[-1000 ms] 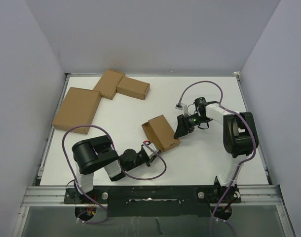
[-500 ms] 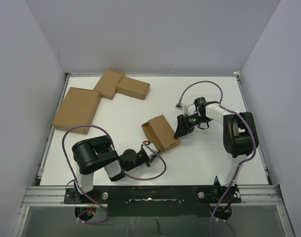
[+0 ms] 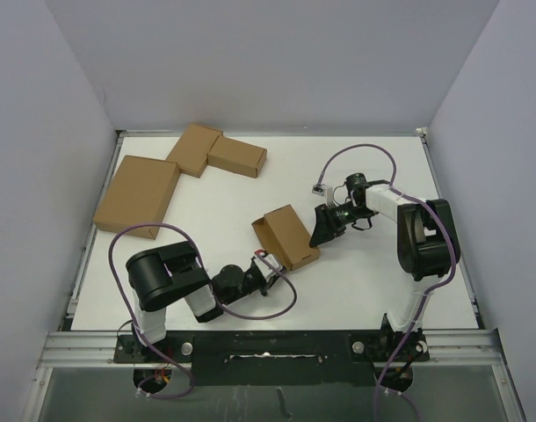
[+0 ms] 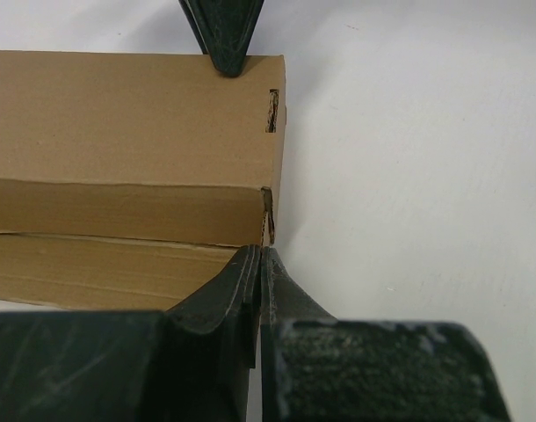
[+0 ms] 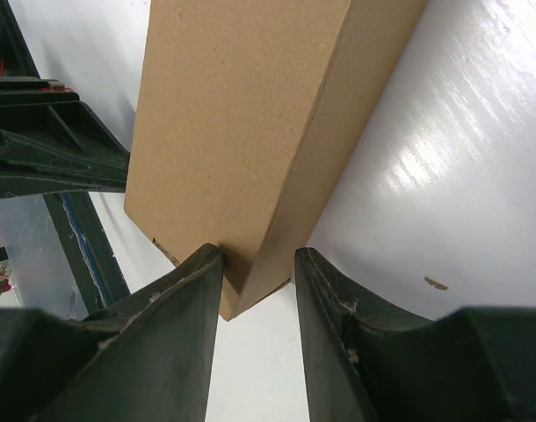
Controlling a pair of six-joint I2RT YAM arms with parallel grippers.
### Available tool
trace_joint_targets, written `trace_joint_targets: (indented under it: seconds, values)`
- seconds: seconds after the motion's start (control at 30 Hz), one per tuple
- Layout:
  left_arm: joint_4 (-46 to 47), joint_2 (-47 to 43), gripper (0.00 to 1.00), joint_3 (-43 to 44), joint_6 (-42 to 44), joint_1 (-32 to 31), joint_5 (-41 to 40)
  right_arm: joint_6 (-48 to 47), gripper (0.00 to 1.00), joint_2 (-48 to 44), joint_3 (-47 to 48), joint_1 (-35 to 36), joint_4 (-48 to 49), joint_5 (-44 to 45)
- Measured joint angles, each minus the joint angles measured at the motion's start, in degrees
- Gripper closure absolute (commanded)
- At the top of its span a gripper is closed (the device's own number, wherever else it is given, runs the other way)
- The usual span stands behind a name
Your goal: Fold the paper box
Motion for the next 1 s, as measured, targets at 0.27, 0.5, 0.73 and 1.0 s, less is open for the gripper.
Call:
trace_joint_targets:
  seconds: [0.27,0.5,0.73,1.0]
  values:
    - [-6.5,-3.6,1.0,1.3,0.0,0.0,0.0,0.0,0.63,0.0,0.2,0.3,0.0,0.2]
    - [-20.2,-8.7,1.0,5.2,-0.9,0.0,-0.2,-0.2,0.63,0.0,0.3,0.7,0.0,0.4]
    - [-36.1,-12.3,0.88,11.6,-1.4,0.0,0.1,-0.2,0.62,0.0,0.5,0.9,0.0,0.7]
    - [-47.7,-16.0,0.55,15.4,-3.8,0.0,0.2,-0.2,0.62,0.0,0.6,0.9,0.0,0.9]
